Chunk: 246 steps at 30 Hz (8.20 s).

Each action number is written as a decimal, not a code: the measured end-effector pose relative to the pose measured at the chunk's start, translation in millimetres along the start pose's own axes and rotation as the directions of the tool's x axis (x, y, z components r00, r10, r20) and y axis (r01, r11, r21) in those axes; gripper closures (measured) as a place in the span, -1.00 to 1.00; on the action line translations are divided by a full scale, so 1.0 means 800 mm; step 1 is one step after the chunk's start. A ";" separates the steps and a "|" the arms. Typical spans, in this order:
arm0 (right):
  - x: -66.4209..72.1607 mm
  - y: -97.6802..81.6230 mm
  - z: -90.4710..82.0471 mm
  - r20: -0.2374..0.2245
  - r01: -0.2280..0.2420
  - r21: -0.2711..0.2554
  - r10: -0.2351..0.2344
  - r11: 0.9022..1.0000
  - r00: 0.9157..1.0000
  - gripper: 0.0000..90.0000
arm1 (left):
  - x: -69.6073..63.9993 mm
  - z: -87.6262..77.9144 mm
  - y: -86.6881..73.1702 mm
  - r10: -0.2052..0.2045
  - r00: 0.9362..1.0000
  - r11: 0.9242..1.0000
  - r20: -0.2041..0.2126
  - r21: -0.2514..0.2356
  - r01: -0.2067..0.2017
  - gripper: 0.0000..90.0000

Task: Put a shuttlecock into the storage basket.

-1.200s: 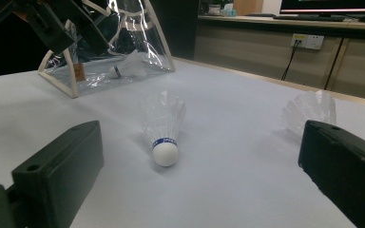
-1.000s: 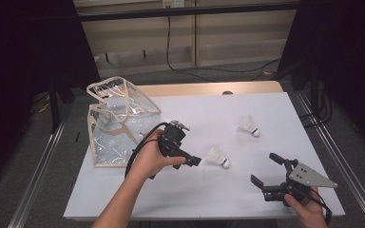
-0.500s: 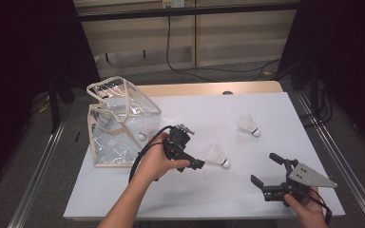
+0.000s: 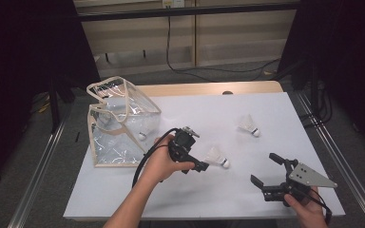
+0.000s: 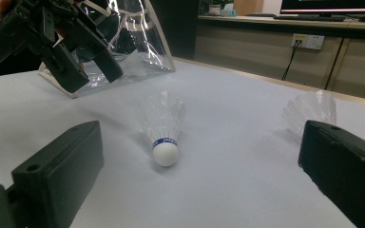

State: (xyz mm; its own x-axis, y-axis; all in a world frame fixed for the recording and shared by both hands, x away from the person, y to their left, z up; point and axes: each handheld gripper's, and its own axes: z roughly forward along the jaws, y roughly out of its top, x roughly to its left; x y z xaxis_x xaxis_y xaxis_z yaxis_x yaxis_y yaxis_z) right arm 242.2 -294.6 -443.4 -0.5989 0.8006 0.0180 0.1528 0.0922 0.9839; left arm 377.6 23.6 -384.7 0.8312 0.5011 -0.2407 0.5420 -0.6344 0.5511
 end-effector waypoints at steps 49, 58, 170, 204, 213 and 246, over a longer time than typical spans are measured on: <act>0.000 0.000 0.000 -0.002 0.005 0.004 -0.005 1.000 1.000 -0.99 | -0.001 0.055 0.012 0.088 0.996 0.995 -0.012 -0.036 -0.088 -0.41; 0.000 0.000 0.000 -0.001 0.003 0.003 -0.003 1.000 1.000 -0.98 | -0.001 0.063 0.017 0.094 0.996 0.995 -0.009 -0.042 -0.094 -0.33; -0.003 0.000 0.002 -0.003 0.012 0.006 -0.012 1.000 1.000 -0.98 | 0.006 0.012 0.031 0.008 0.994 1.000 0.105 0.013 -0.009 0.98; -0.003 0.000 -0.001 0.001 0.009 0.006 -0.009 1.000 1.000 -0.98 | 0.019 -0.036 0.043 -0.031 0.997 0.999 0.076 0.029 0.029 0.98; -0.003 0.000 -0.001 0.002 0.008 0.004 -0.008 1.000 1.000 -0.98 | 0.024 -0.052 0.048 -0.039 0.997 0.999 0.061 0.020 0.038 0.98; -0.003 0.000 -0.001 0.003 0.011 0.005 -0.011 1.000 1.000 -0.98 | 0.041 -0.102 0.053 -0.094 0.995 0.995 0.038 -0.011 0.095 0.98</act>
State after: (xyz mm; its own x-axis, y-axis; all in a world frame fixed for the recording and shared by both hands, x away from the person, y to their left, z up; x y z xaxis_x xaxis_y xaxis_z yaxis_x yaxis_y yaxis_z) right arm 242.9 -297.1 -443.3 -0.5982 0.8014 0.0067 0.1499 0.1036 0.9833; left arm 417.8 61.7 -304.1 0.7805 0.5358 -0.3221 0.6170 -0.5773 0.5348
